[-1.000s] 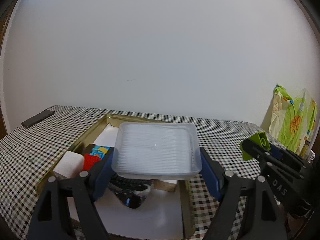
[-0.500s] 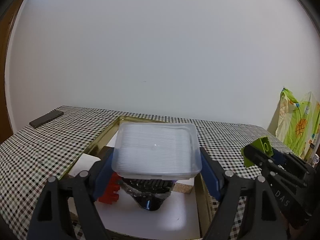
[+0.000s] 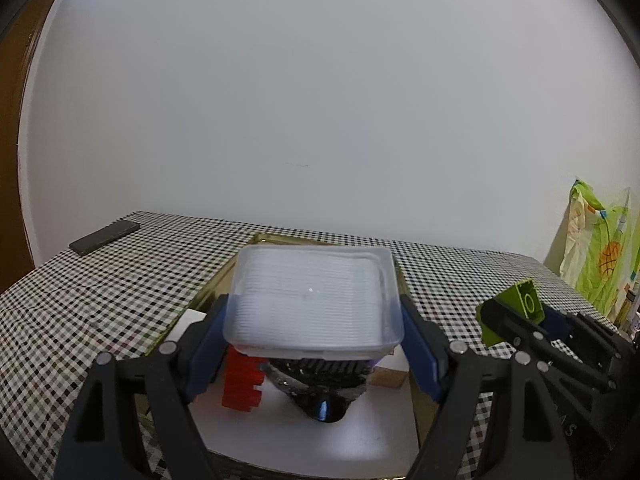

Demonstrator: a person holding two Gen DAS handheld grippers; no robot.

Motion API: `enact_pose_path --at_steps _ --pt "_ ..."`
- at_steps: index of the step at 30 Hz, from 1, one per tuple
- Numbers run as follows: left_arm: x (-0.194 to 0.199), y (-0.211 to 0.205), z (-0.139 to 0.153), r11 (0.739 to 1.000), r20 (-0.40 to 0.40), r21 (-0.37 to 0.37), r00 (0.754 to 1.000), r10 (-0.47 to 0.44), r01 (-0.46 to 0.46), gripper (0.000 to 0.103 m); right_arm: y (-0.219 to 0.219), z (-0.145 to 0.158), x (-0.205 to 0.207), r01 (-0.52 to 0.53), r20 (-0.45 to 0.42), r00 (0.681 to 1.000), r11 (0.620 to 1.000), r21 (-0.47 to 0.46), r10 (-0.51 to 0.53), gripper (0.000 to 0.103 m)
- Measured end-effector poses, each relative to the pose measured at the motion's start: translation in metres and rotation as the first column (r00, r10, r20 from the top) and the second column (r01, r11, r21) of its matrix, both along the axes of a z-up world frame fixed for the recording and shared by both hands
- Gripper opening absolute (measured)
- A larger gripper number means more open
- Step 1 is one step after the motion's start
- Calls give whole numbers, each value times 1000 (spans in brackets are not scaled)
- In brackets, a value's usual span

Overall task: Organize rigid objects
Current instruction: 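Lower the clear box over the tray with the left tool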

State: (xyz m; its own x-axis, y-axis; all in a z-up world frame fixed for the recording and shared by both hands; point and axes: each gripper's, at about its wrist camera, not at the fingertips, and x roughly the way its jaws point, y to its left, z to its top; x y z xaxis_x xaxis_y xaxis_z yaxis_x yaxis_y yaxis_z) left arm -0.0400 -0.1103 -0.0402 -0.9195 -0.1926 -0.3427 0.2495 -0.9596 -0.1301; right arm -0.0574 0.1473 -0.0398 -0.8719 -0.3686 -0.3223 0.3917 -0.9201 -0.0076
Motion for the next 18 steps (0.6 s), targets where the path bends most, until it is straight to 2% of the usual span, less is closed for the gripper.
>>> enact_pose_path --at_steps 15,18 --pt "0 -11 -1 999 16 -9 999 32 -32 80 -6 1 7 -32 17 999 999 -2 32 34" --pt "-1 -15 -2 999 26 12 999 31 -31 80 -9 0 6 -43 22 999 999 -3 43 34"
